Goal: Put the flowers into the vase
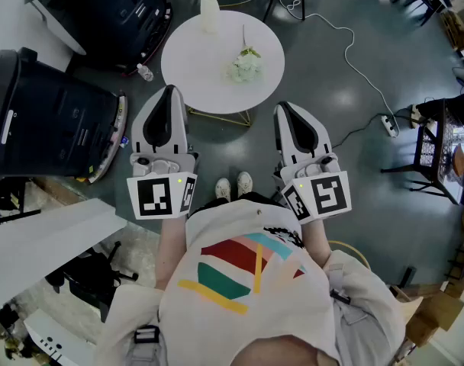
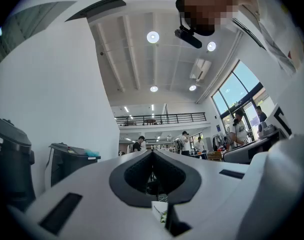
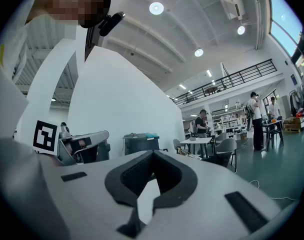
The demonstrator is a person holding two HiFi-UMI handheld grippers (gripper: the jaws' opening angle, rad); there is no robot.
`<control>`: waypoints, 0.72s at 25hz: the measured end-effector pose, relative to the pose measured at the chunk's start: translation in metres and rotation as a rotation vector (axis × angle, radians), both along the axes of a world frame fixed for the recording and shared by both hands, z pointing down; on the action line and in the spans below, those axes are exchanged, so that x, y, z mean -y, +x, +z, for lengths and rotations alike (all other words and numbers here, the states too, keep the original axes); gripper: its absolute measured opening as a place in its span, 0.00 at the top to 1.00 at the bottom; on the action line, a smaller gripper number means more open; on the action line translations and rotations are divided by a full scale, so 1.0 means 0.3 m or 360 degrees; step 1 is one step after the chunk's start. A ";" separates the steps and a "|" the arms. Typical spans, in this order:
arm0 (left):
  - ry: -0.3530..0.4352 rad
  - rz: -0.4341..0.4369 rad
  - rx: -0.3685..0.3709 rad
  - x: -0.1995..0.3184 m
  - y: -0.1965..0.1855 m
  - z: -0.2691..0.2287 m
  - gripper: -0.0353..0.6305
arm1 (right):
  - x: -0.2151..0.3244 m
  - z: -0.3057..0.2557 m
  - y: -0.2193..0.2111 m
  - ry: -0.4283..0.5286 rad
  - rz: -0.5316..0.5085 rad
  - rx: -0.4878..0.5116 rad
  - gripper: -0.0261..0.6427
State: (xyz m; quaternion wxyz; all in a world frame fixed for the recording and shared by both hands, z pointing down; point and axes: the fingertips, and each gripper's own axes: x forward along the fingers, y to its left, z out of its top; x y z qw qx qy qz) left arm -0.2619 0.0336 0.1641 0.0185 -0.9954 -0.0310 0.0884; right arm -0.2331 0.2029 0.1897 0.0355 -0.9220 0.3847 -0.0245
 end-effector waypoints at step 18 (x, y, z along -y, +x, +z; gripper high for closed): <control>0.0068 -0.0049 0.0021 0.001 0.014 0.008 0.95 | -0.053 0.021 0.053 0.0024 0.0067 -0.0012 0.95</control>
